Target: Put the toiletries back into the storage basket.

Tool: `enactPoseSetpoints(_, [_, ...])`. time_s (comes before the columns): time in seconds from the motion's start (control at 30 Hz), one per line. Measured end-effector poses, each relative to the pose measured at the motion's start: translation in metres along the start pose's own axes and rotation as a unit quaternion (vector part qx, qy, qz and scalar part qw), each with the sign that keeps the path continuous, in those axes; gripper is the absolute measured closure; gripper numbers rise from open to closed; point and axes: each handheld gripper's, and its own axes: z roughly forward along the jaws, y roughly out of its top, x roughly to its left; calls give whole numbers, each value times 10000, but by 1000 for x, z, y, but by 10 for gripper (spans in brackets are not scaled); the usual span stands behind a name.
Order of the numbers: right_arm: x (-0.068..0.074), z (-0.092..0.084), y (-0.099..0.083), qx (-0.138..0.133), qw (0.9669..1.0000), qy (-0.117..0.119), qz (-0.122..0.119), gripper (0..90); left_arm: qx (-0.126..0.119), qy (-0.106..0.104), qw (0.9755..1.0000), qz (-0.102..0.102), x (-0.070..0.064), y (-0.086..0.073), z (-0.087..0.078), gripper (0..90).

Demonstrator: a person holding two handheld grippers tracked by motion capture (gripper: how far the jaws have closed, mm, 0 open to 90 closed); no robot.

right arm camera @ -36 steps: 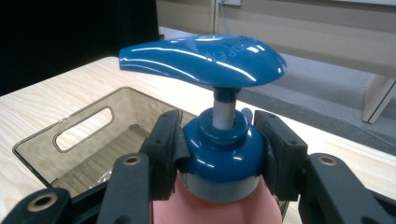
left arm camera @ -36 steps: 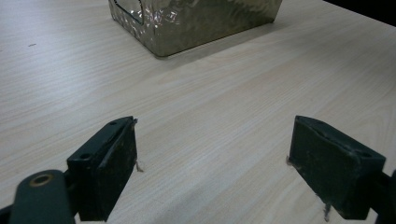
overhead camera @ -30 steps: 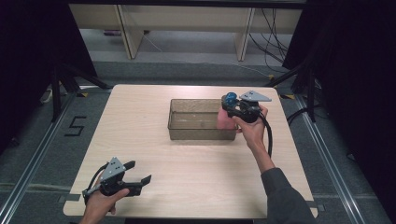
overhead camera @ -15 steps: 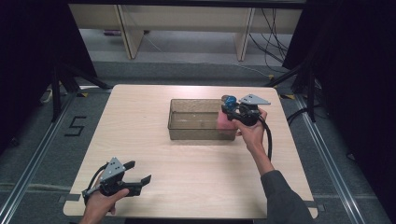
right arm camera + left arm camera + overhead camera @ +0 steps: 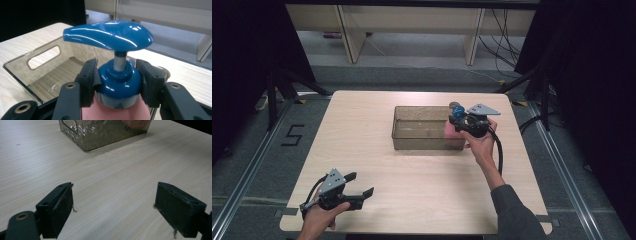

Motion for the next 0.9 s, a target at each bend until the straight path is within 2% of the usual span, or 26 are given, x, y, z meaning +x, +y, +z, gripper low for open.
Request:
enactPoseSetpoints(0.3, [0, 1, -4, 11, 10000, -22, -15, 537, 1, 3, 10000, 1, 0, 0, 0, 147])
enactPoseSetpoints(0.37, [3, 1, -5, 84, 9999, 18, 136, 537, -1, 1, 10000, -6, 0, 0, 0, 147])
enactPoseSetpoints(0.4, [3, 2, -6, 24, 9999, -19, 153, 537, -4, 4, 10000, -6, 0, 0, 0, 147])
enactPoseSetpoints(0.43, [2, 2, -7, 32, 10000, 1, 65, 537, -6, 5, 10000, -3, 0, 0, 0, 147])
enactPoseSetpoints(0.47, [3, 2, -8, 92, 9998, 76, 173, 537, -4, 8, 10000, -2, 0, 0, 0, 147])
enactPoseSetpoints(0.57, [3, 2, -9, 70, 9999, 33, 64, 537, -9, 1, 10000, -6, 0, 0, 0, 147])
enactPoseSetpoints(0.6, [5, 2, -9, 94, 9998, 42, 166, 537, -8, 6, 10000, -4, 0, 0, 0, 147])
enactPoseSetpoints(0.63, [3, 2, -9, 32, 9999, -83, -106, 536, -8, 8, 10000, -4, 0, 0, 0, 147])
enactPoseSetpoints(0.7, [4, 4, -10, 12, 10000, 21, 8, 536, -11, 4, 10000, -3, 0, 0, 0, 147])
enactPoseSetpoints(0.73, [3, 3, -10, 2, 9999, -20, -106, 536, -17, -30, 10000, 7, 0, 0, 0, 147])
enactPoseSetpoints(0.9, [4, 5, -11, -50, 9999, -99, -95, 519, 8, -23, 10000, 45, -2, 0, -1, 147])
